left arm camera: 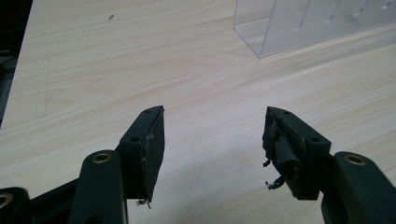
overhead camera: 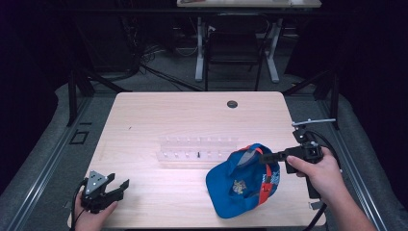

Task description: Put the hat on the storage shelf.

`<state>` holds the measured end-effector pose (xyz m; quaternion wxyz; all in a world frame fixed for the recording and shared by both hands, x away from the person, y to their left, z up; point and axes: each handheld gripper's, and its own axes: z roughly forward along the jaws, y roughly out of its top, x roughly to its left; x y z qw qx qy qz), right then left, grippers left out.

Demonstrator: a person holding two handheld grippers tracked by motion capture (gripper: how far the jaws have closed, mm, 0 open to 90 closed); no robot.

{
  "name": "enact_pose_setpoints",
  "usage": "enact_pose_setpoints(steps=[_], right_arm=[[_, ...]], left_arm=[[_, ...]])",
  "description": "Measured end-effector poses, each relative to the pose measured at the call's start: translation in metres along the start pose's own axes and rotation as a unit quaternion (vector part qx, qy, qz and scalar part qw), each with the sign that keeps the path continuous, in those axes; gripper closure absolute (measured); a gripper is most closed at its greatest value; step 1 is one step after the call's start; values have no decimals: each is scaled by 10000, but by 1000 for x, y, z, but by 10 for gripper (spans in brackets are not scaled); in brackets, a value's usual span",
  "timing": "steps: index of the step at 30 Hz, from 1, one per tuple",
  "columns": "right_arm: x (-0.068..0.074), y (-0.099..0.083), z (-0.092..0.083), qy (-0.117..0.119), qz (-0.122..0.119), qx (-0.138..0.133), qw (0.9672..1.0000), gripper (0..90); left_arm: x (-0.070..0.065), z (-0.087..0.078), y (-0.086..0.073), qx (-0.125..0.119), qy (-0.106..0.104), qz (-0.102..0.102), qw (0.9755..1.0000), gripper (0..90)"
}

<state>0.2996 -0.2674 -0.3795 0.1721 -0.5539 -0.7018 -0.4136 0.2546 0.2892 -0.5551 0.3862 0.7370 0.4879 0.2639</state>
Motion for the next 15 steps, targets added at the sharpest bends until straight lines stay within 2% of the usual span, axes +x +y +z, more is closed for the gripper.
enact_pose_setpoints(steps=[7, 15], right_arm=[[10, 1, -3, 337, 141, -67, 9993, 785], [19, 4, -3, 601, 158, -126, 9980, 784]], left_arm=[[0, 1, 0, 5, -1, -8, 10000, 392], [-2, 2, 0, 18, -4, 16, 10000, 393]])
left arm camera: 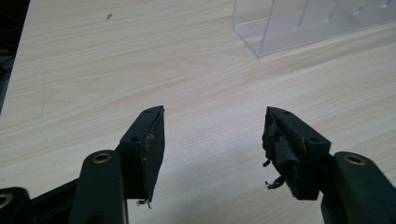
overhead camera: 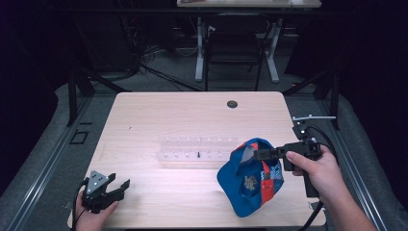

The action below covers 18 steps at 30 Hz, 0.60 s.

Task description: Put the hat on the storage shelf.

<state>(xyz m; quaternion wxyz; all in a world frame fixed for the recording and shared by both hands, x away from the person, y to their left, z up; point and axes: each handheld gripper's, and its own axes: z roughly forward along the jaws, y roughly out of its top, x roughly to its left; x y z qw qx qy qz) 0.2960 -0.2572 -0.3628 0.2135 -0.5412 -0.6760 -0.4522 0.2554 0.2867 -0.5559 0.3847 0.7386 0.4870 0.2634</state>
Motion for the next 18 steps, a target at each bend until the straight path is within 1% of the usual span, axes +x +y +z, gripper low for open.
enact_pose_setpoints(steps=[3, 6, 7, 9, 13, 16, 18], right_arm=[[2, 2, 1, 36, 6, -38, 10000, 785], [3, 4, 2, 126, 48, -102, 9999, 785], [3, 5, 2, 166, 10, -101, 9998, 785], [5, 7, 4, 249, 31, -136, 9996, 785], [10, 11, 8, 297, 19, -153, 9994, 785], [13, 14, 11, 347, -2, -180, 9992, 785], [15, 17, 12, 355, -26, -159, 9992, 785]], left_arm=[[-2, 0, 1, -4, -20, 27, 10000, 393], [-4, 0, 1, -48, -65, 44, 10000, 393], [-4, 0, 2, -13, -82, 69, 9999, 393], [-7, 0, 2, -40, -114, 56, 9999, 393], [-12, 0, 5, -92, -235, 54, 9997, 395], [-17, -1, 9, -149, -298, 114, 9994, 397], [-20, -2, 11, -215, -429, 84, 9988, 398]])
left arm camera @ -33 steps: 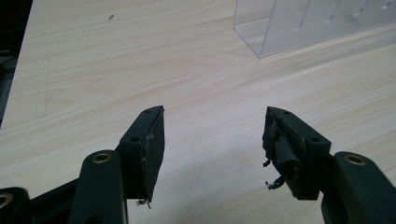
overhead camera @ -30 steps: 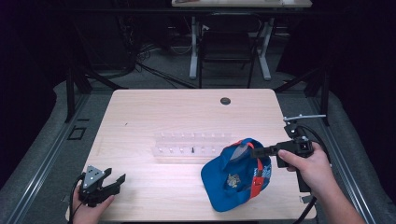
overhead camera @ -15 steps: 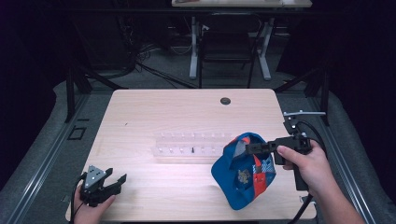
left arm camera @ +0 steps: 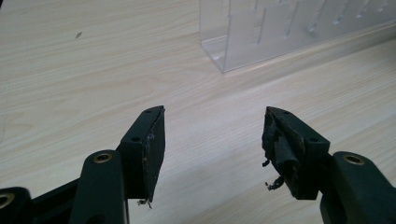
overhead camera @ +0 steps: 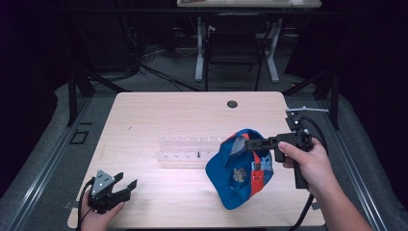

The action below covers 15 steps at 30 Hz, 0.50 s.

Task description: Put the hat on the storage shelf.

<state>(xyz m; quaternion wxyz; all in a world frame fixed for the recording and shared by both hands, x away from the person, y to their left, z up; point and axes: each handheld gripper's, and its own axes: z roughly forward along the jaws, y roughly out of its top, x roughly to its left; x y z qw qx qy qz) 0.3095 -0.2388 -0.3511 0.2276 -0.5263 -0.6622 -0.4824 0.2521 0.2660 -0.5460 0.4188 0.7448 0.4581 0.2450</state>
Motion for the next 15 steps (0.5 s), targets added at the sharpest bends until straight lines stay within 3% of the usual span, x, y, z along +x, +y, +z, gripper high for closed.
enact_pose_setpoints(steps=[5, 11, 15], right_arm=[[5, 7, 6, 46, 41, -69, 10000, 784], [12, 15, 10, 82, 19, -96, 9999, 785], [18, 20, 14, 119, 6, -125, 9999, 785]], left_arm=[[-10, 0, 9, -123, -321, -9, 9994, 430], [-25, 1, 20, -100, -414, 226, 9988, 430], [-32, 2, 25, -151, -468, 274, 9984, 436]])
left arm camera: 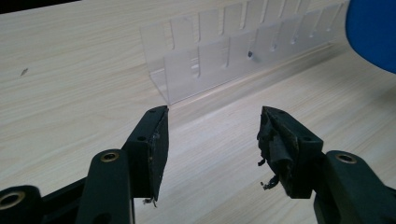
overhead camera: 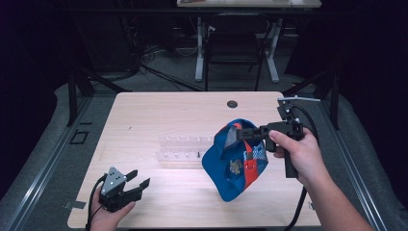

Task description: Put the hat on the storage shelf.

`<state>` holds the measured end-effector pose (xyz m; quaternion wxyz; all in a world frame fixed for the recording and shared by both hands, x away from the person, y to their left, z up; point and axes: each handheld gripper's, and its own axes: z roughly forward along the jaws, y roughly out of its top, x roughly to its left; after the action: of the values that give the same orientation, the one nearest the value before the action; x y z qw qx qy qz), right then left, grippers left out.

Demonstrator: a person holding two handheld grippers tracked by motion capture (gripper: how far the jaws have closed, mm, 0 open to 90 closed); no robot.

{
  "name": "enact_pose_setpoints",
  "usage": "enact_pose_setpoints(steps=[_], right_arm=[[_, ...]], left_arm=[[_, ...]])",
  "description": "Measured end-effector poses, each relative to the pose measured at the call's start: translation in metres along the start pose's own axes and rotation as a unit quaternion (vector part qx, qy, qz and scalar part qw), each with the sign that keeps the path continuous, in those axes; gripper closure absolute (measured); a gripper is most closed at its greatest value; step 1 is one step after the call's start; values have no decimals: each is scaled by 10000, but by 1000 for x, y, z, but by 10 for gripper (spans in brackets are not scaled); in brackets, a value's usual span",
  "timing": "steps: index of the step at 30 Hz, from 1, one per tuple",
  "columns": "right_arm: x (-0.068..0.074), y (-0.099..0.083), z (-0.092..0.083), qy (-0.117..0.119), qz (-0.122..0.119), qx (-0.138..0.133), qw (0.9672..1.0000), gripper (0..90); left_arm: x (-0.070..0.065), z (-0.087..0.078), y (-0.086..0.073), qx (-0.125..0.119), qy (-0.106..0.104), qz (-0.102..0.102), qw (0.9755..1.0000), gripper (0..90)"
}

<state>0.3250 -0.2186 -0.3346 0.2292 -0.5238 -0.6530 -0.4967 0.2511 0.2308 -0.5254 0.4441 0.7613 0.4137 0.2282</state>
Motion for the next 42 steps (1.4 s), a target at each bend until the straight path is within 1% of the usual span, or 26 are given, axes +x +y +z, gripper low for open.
enact_pose_setpoints(steps=[3, 4, 6, 9, 10, 12, 15, 18, 20, 24, 27, 31, 34, 38, 42], right_arm=[[4, 4, 4, 26, -18, -29, 10000, 785], [6, 6, 6, 67, -13, -6, 10000, 785], [7, 8, 9, 134, 20, -36, 9999, 785], [9, 12, 14, 114, 10, -54, 9999, 785], [10, 13, 16, 130, 28, -72, 9999, 785], [12, 15, 20, 148, 32, -70, 9999, 785], [15, 17, 24, 186, -8, -50, 9998, 785], [19, 18, 28, 193, -37, -61, 9998, 785], [21, 19, 31, 202, -48, -78, 9998, 785], [24, 21, 37, 221, -57, -86, 9997, 785], [26, 22, 42, 237, -93, -61, 9997, 785], [29, 23, 48, 277, -100, -108, 9995, 785], [30, 24, 52, 281, -115, -102, 9995, 785], [31, 26, 58, 290, -92, -106, 9995, 785], [31, 27, 63, 284, -107, -114, 9995, 785]], left_arm=[[-5, 0, 5, -87, -67, 52, 9999, 445], [-6, 0, 7, -85, -92, 61, 9999, 446], [-10, 1, 10, -165, -125, 78, 9998, 446], [-17, 3, 16, -254, -196, 116, 9994, 446], [-20, 4, 19, -229, -228, 147, 9994, 446], [-25, 6, 23, -256, -301, 197, 9990, 446], [-35, 11, 28, -272, -435, 267, 9983, 450], [-45, 17, 33, -267, -562, 294, 9976, 450], [-53, 20, 37, -286, -652, 352, 9968, 449], [-70, 24, 45, -296, -815, 544, 9947, 434], [-83, 26, 51, -360, -932, 631, 9930, 425], [-98, 27, 56, -404, -1066, 732, 9908, 419], [-105, 28, 58, -450, -1157, 772, 9893, 419], [-112, 30, 60, -422, -1249, 843, 9877, 418], [-117, 31, 62, -435, -1299, 860, 9868, 418]])
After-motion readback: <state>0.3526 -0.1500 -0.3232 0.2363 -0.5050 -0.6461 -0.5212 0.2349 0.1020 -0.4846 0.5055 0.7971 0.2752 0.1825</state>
